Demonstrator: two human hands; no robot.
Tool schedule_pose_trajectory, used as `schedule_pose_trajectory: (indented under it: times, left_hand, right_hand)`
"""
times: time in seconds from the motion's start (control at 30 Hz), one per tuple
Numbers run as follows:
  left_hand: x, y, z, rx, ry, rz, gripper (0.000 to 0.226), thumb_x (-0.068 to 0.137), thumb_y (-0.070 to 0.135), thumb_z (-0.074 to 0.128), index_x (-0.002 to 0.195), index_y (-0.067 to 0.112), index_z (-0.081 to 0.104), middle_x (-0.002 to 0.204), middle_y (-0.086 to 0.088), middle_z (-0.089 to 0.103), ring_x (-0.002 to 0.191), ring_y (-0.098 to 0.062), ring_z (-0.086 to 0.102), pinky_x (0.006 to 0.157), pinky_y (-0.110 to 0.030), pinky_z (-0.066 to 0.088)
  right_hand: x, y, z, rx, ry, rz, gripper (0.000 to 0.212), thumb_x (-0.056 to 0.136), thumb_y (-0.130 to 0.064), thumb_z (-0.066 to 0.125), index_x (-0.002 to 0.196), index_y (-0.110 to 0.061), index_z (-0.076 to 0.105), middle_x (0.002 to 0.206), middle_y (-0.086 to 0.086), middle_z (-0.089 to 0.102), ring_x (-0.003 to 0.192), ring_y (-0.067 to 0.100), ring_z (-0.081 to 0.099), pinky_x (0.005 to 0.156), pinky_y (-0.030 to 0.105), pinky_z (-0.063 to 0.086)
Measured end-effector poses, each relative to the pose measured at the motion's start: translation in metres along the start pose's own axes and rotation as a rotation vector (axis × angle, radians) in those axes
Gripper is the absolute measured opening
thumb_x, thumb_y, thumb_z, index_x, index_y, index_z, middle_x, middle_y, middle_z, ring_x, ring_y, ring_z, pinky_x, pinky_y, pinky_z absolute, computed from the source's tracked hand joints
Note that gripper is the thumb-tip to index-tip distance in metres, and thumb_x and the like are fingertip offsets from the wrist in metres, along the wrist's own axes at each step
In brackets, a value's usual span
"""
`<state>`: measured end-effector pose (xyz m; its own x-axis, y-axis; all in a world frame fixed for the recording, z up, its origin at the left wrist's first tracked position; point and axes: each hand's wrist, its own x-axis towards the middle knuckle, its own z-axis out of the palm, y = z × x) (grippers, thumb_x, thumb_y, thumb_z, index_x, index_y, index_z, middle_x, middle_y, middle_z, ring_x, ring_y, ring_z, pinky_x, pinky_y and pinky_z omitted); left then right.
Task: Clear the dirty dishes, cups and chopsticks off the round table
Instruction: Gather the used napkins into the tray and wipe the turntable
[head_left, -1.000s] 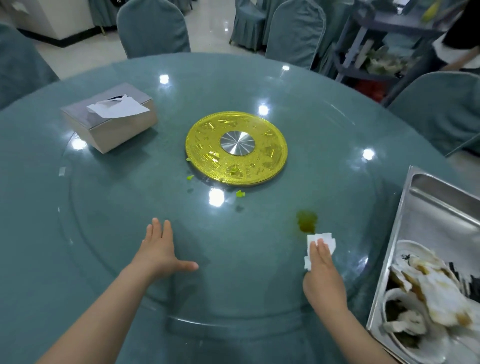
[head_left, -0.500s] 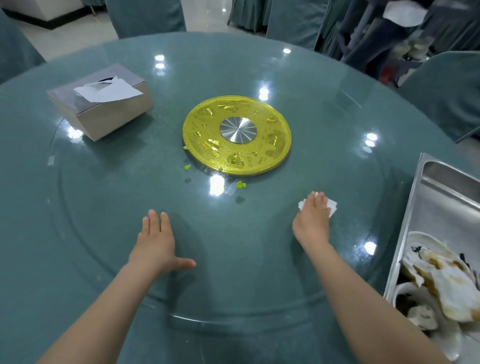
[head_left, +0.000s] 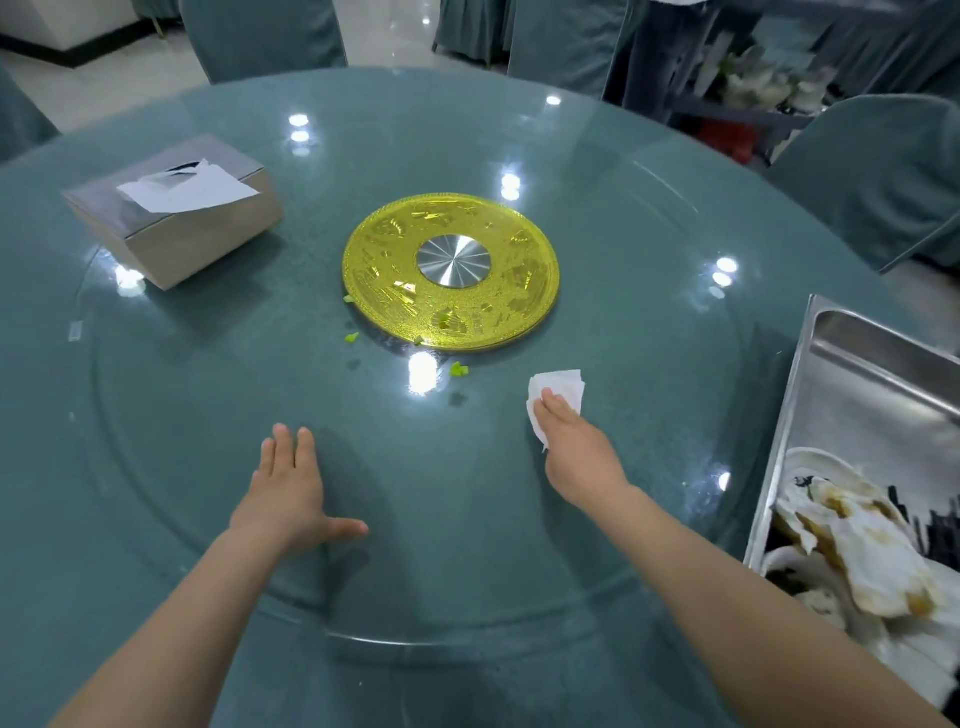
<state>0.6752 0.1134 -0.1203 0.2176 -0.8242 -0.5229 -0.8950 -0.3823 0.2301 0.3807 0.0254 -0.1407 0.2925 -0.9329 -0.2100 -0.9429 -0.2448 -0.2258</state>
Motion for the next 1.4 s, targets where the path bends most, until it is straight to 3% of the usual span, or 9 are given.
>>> schedule_pose_trajectory:
  times: [0.17,0.37,0.63,0.8,0.93,1.13,1.27,1.33,1.4]
  left_hand:
    - [0.003,-0.007,-0.003,0.001,0.011,0.002,0.137,0.063,0.059,0.077,0.148,0.008,-0.018,0.155,-0.012,-0.027,0.145,-0.026,-0.018,0.119,-0.039,0.004]
    - [0.005,-0.010,-0.003,-0.004,0.020,0.006,0.138,0.062,0.061,0.077,0.148,0.010,-0.018,0.155,-0.011,-0.026,0.145,-0.025,-0.018,0.119,-0.039,0.005]
    - [-0.005,0.001,0.011,-0.042,0.082,0.000,0.137,0.061,0.063,0.076,0.149,0.011,-0.015,0.157,-0.008,-0.023,0.146,-0.023,-0.016,0.118,-0.040,0.010]
    - [-0.009,0.015,0.015,-0.015,0.066,-0.008,0.133,0.064,0.065,0.073,0.149,0.009,-0.013,0.157,-0.012,-0.019,0.146,-0.029,-0.013,0.118,-0.039,0.008]
    - [-0.013,0.019,0.013,0.039,0.080,0.012,0.123,0.067,0.063,0.072,0.151,0.014,-0.003,0.159,-0.012,-0.005,0.145,-0.031,0.002,0.115,-0.039,0.020]
    - [-0.011,0.025,0.004,-0.001,0.084,0.068,0.093,0.074,0.056,0.068,0.147,0.017,0.026,0.147,-0.009,0.027,0.136,-0.028,0.026,0.109,-0.034,0.027]
    - [-0.003,0.009,-0.004,-0.193,0.163,0.120,0.067,0.077,0.044,0.072,0.136,0.022,0.048,0.134,-0.002,0.050,0.121,-0.018,0.050,0.095,-0.030,0.039]
    - [0.005,-0.003,-0.006,-0.247,0.235,0.134,0.077,0.074,0.038,0.077,0.140,0.019,0.042,0.142,-0.005,0.046,0.129,-0.020,0.044,0.103,-0.032,0.034]
    - [0.012,-0.017,-0.005,-0.144,0.249,0.078,0.103,0.069,0.046,0.079,0.149,0.019,0.022,0.157,-0.008,0.020,0.144,-0.024,0.018,0.114,-0.040,0.020]
  right_hand:
    - [-0.032,0.016,0.006,-0.081,-0.023,-0.041,0.065,0.088,0.001,0.037,0.148,-0.018,0.022,0.160,-0.011,0.007,0.143,0.012,0.023,0.080,0.024,0.035]
    - [-0.075,0.053,0.015,-0.091,0.021,0.064,0.069,0.088,0.001,0.037,0.151,-0.020,0.019,0.160,-0.012,0.005,0.146,0.005,0.008,0.099,0.023,0.039]
    - [-0.060,0.059,0.013,-0.072,0.044,0.200,0.066,0.095,-0.003,0.038,0.152,-0.007,0.006,0.161,0.005,-0.001,0.148,0.018,0.000,0.107,0.026,0.031]
    - [-0.037,0.054,0.009,-0.032,0.081,0.309,0.062,0.096,-0.005,0.040,0.150,-0.002,0.009,0.160,0.011,0.004,0.148,0.023,0.002,0.109,0.032,0.031]
    - [-0.020,0.051,-0.001,-0.013,0.106,0.328,0.059,0.094,0.000,0.040,0.148,-0.002,0.016,0.159,0.011,0.011,0.147,0.025,0.009,0.107,0.035,0.033]
    - [0.023,0.008,-0.005,0.037,0.119,0.149,0.057,0.089,0.001,0.042,0.144,-0.010,0.028,0.153,0.003,0.024,0.132,0.027,0.040,0.087,0.037,0.045]
    - [0.054,-0.026,-0.006,0.188,0.146,0.046,0.061,0.088,0.005,0.040,0.146,-0.010,0.028,0.153,0.005,0.030,0.137,0.025,0.033,0.100,0.034,0.038]
    - [0.062,-0.038,-0.006,0.248,0.139,-0.012,0.063,0.088,0.006,0.040,0.148,-0.010,0.026,0.153,0.007,0.030,0.137,0.027,0.033,0.102,0.036,0.037]
    - [0.067,-0.046,-0.004,0.296,0.149,-0.026,0.062,0.089,0.004,0.041,0.147,-0.010,0.027,0.152,0.008,0.031,0.132,0.031,0.039,0.097,0.039,0.040]
